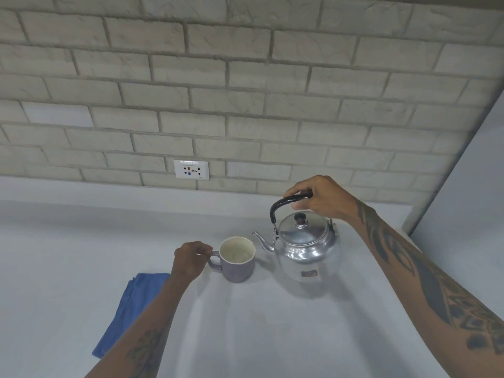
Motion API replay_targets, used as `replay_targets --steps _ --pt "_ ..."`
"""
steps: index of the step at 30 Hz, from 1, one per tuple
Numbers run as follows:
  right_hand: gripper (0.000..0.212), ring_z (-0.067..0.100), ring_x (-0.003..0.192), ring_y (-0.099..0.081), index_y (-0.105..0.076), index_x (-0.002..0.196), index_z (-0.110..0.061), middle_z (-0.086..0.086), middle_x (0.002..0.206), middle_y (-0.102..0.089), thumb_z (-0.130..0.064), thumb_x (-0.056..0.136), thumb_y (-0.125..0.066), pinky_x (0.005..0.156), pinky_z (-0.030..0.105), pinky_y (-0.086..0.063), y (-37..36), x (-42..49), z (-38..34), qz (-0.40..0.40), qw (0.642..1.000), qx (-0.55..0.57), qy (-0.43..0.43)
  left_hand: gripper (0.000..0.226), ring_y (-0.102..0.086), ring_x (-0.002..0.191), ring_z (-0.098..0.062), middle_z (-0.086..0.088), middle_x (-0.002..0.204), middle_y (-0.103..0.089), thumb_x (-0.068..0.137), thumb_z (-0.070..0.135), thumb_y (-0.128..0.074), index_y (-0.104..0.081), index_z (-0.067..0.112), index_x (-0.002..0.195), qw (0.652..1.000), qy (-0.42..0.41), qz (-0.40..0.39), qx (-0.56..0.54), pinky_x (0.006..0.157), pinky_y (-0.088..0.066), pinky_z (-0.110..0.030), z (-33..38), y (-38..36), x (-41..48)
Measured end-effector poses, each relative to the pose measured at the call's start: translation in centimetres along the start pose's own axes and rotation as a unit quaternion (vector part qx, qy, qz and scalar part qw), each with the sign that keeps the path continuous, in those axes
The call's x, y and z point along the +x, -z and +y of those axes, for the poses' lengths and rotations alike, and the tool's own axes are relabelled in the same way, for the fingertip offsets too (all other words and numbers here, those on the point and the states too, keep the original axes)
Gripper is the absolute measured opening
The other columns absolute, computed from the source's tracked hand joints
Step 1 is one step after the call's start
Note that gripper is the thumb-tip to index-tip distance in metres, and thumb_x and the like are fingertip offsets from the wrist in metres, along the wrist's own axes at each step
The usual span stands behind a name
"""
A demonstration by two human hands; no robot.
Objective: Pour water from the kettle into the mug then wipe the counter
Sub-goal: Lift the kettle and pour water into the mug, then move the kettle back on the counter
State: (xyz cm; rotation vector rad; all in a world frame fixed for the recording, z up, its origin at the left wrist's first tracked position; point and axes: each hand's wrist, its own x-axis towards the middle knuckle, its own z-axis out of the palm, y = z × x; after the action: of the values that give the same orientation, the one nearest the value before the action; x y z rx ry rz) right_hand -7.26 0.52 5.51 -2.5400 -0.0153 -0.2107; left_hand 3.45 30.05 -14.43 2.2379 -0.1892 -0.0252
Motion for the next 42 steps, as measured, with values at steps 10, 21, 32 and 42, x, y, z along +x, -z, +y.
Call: replay_targets --steps 10,21,32,42 --pt "0.014 0.028 0.079 -0.067 -0.073 0.082 -0.022 0.012 0.084 -0.074 -0.016 0.073 -0.082 0.076 0.037 -0.052 -0.3 -1.3 3.7 0.063 0.995 0.071 -0.033 0.022 -0.064 0.11 -0.034 -0.014 0.111 -0.071 0.083 0.012 -0.072 -0.072 0.006 0.104 0.996 0.073 -0.052 -0.025 0.097 -0.05 -0.041 2.5 1.0 -0.3" --pt "0.014 0.03 0.087 -0.069 -0.073 0.081 -0.023 0.009 0.085 -0.073 -0.018 0.073 -0.082 0.081 0.043 -0.055 0.9 -2.4 6.7 0.096 0.987 0.112 -0.058 0.041 -0.063 0.094 -0.011 0.007 0.105 -0.067 0.076 0.026 -0.079 -0.067 0.025 0.115 0.961 -0.24 -0.131 0.027 0.092 -0.051 -0.029 23.6 -0.9 -0.6" --pt "0.022 0.028 0.09 -0.069 -0.071 0.08 -0.026 0.006 0.09 -0.074 -0.007 0.071 -0.079 0.083 0.04 -0.055 3.9 -2.8 9.5 0.119 0.982 0.119 -0.086 0.009 -0.057 0.074 -0.009 0.007 0.076 -0.064 0.081 0.026 -0.071 -0.07 0.023 0.089 0.9 -0.292 -0.232 0.228 0.059 -0.04 -0.02 29.3 -6.8 1.9" --pt "0.025 0.007 0.063 -0.061 -0.076 0.093 -0.014 0.003 0.086 -0.072 -0.006 0.07 -0.081 0.037 0.013 -0.042 6.6 -0.9 13.5 0.097 0.984 0.053 -0.143 0.012 -0.066 0.076 -0.015 0.002 0.069 -0.07 0.075 0.021 -0.079 -0.074 0.02 0.086 0.935 -0.263 -0.214 0.107 0.071 -0.049 -0.025 30.5 -11.5 4.2"
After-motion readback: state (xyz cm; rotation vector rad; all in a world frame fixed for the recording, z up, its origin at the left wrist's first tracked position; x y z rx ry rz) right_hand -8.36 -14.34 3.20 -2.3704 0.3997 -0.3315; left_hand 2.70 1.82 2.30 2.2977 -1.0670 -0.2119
